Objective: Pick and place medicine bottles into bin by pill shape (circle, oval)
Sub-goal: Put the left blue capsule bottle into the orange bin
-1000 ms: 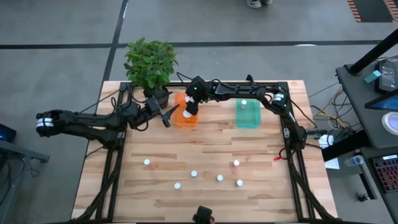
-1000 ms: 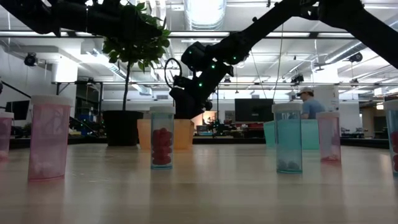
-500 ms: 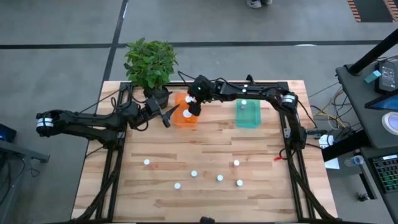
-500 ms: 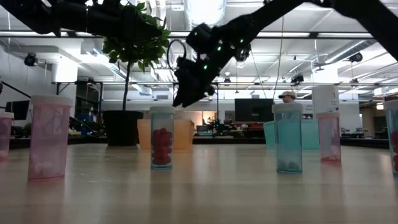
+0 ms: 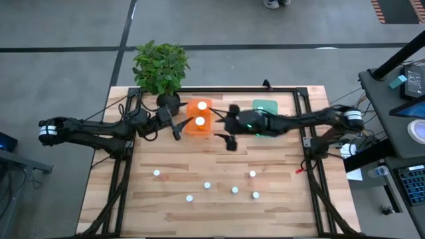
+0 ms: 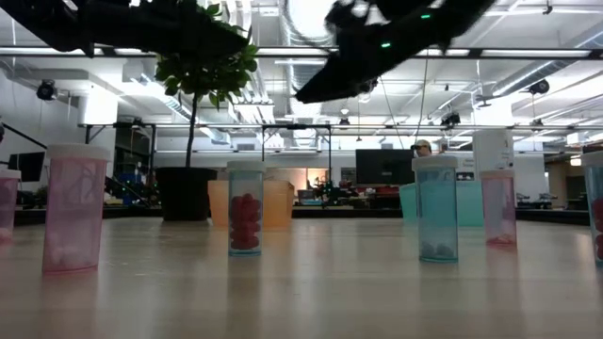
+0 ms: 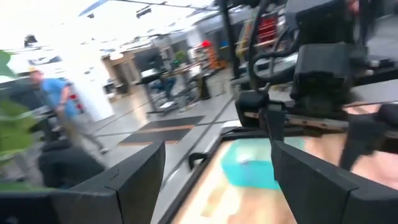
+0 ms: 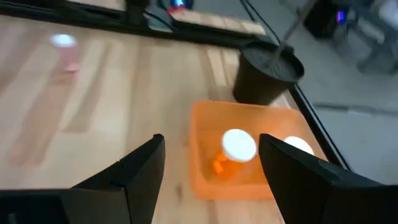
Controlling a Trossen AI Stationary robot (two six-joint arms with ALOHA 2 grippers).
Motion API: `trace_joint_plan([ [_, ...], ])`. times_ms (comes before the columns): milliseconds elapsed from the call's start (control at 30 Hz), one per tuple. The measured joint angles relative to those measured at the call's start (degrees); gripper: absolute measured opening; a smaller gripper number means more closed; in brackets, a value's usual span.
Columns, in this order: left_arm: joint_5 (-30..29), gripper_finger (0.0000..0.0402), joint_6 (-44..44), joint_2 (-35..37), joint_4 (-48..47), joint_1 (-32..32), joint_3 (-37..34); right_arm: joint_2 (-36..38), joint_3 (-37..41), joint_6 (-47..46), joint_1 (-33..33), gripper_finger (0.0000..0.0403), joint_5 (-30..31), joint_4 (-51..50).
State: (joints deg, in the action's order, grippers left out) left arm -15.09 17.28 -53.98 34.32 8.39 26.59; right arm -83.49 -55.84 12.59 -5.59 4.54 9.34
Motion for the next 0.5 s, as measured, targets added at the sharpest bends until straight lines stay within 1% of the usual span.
trace_joint_plan([
  [133,4.8,0.0274,-2.6,0.0,0.9,-0.9,0.0,7.6,10.6,2.0,3.1,0.0247,0.0,5.8],
  [233,7.5,0.0274,-7.0,-0.1,1.5,-1.8,0.0,12.7,18.1,2.1,5.0,0.0246,0.0,11.2],
  [333,7.8,0.0274,-12.4,-0.5,2.4,-2.9,0.0,17.0,25.0,2.6,6.4,0.0247,0.0,16.9],
  [433,7.8,0.0274,-17.4,-1.5,6.9,-4.2,0.0,21.2,30.7,3.9,7.3,0.0247,-0.1,22.3],
  [500,7.8,0.0274,-19.3,-3.0,10.8,-5.2,0.0,24.2,33.6,5.1,7.8,0.0247,-0.1,24.9],
])
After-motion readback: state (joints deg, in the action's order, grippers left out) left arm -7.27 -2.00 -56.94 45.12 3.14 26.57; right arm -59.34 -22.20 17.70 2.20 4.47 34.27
